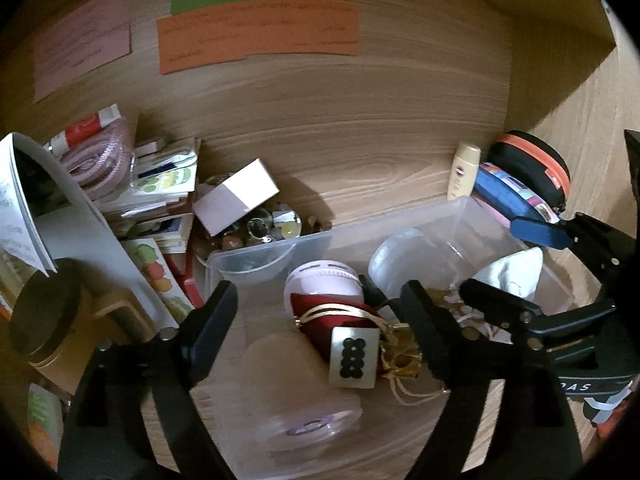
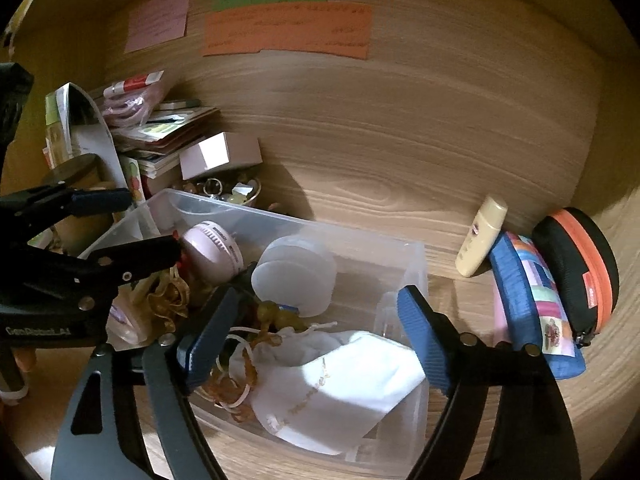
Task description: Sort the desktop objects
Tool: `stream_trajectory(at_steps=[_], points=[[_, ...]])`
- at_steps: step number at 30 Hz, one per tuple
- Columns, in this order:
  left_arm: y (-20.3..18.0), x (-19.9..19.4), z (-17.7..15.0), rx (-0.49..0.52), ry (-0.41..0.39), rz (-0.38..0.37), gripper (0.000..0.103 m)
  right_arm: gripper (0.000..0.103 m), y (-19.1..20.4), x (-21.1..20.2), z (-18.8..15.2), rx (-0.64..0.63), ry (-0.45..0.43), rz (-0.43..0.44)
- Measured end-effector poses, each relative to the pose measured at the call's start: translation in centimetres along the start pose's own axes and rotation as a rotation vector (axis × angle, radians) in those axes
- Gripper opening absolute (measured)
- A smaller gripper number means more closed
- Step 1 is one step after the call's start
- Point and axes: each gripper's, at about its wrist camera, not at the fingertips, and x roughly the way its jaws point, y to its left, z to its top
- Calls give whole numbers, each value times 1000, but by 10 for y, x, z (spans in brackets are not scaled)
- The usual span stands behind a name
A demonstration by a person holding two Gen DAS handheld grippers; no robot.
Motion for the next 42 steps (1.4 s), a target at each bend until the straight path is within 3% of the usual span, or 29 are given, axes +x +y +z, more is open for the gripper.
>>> stream_trajectory(at_steps=[5,11,28,42], points=[[6,-5,2,-31,-3,-5,96,95,-4,-3,0,18,-14,-7],[6,-23,5,-33,-33,63,98,103,-3,-9,3,20,-26,11],[4,-101,-11,-82,-124,153,101,103,-5,-80,6,128,-106,2],[-15,-132,-34,-119,-149,150,101,103,-1,-133,-20,188,-154,-6]])
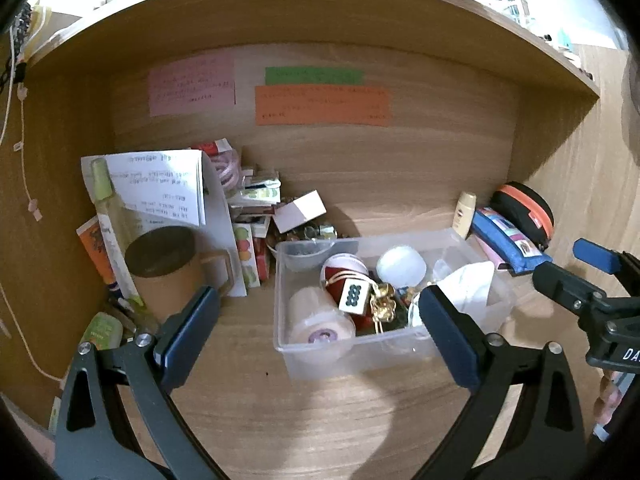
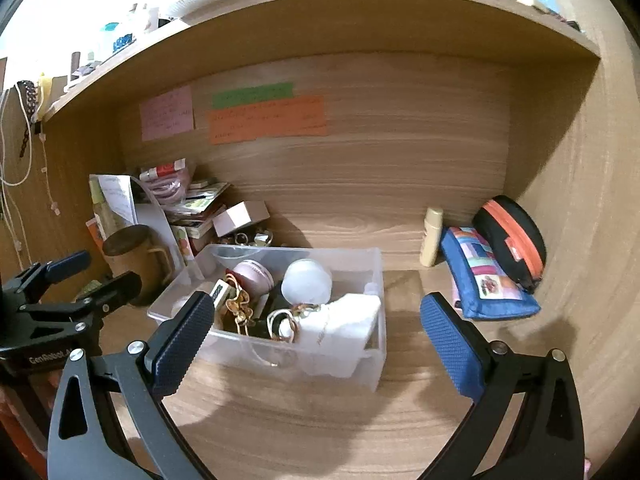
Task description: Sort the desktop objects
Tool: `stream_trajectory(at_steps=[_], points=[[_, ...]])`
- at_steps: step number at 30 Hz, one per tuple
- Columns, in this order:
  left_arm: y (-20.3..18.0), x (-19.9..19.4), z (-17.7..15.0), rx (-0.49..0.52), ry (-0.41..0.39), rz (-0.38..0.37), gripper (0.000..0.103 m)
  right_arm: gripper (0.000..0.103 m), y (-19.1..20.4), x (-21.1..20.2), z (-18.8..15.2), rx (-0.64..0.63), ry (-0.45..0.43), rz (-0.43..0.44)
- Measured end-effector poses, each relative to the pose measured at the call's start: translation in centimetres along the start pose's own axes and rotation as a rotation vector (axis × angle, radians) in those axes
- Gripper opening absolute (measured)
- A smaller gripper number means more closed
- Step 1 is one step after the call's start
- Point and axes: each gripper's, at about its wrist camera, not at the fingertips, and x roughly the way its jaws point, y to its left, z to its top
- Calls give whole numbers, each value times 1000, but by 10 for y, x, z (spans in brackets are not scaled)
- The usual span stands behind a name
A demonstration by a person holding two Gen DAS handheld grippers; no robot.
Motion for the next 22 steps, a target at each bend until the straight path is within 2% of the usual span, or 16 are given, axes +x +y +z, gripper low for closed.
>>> stream_trajectory(at_steps=[9,22], points=[[-13,-11,-8,11,-12,-17,101,103,-3,-9,-11,15,15,-14],[-16,-3,-8,-4,-7,-26,101,103,-3,-7,-11,7,18,-14]])
